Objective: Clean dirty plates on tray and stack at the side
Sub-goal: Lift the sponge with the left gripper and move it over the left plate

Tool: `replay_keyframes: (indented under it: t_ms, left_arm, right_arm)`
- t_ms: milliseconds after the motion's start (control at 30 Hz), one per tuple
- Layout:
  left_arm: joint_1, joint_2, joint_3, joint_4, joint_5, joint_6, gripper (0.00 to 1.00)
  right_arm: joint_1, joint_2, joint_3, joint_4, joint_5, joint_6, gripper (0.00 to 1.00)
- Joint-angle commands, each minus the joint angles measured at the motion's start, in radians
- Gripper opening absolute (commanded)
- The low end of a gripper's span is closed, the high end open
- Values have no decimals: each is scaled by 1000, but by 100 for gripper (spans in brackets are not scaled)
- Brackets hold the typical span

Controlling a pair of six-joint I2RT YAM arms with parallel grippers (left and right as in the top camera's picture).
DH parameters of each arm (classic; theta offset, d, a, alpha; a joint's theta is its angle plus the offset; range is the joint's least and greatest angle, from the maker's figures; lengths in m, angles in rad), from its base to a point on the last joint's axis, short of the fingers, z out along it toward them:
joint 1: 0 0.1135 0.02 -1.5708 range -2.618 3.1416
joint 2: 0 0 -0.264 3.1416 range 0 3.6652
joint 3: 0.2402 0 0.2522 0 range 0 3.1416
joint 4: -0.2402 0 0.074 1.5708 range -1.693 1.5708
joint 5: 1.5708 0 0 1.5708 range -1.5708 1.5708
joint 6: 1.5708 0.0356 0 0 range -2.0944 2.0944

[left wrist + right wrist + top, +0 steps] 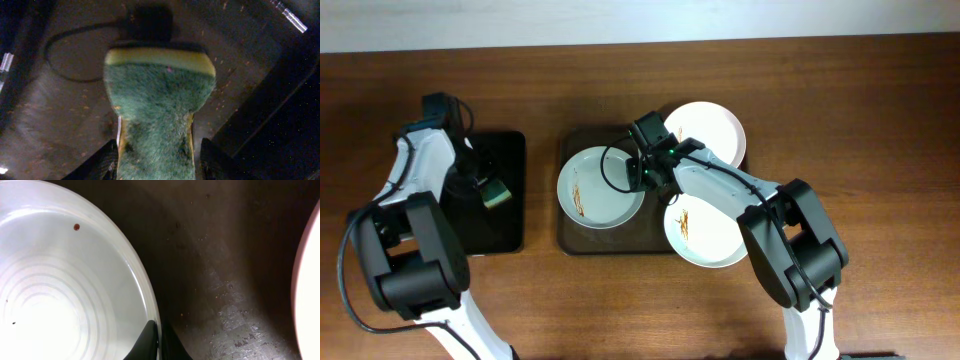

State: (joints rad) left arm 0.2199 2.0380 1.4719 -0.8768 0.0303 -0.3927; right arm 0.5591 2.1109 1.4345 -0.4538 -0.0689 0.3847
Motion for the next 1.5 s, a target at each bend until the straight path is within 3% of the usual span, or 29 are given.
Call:
replay_keyframes:
  t_ms: [0,167,233,300,367,500,667,900,1100,1267,1467]
  left_arm:
    - [-13,10,-56,47,8,-2,47]
    - [-14,10,-77,91,-2,-2,33]
    - [-14,10,-77,98,-22,-2,31]
    - [-14,10,-76,99,-27,-2,2]
    - [-14,6,-67,90,-26,5,1]
    - [-18,-69,11,3,-23,135,1]
    - [-71,-195,14,-1,185,318,1]
    - [-187,-192,13,-29,213,319,1]
    - [-209,-192,12,-30,214,288,1]
    - [-237,-188,-11,-19,213,290,1]
    - [-330,-187,-82,97,214,399,1]
  right_arm:
    - [10,22,2,5,-5,-10,4]
    - [10,22,2,5,-5,-10,4]
    - [10,22,2,5,-5,-10,4]
    - [10,22,2,5,-5,-10,4]
    - [10,22,2,6,-5,-10,4]
    - [10,22,2,6,-16,-10,4]
    - [-20,22,2,23,-238,39,4]
    - [-81,12,2,-34,-320,67,4]
    - [-82,-34,2,-160,-139,166,4]
    - [-82,-32,2,-170,-49,182,4]
    - [-82,-28,2,-156,-50,182,4]
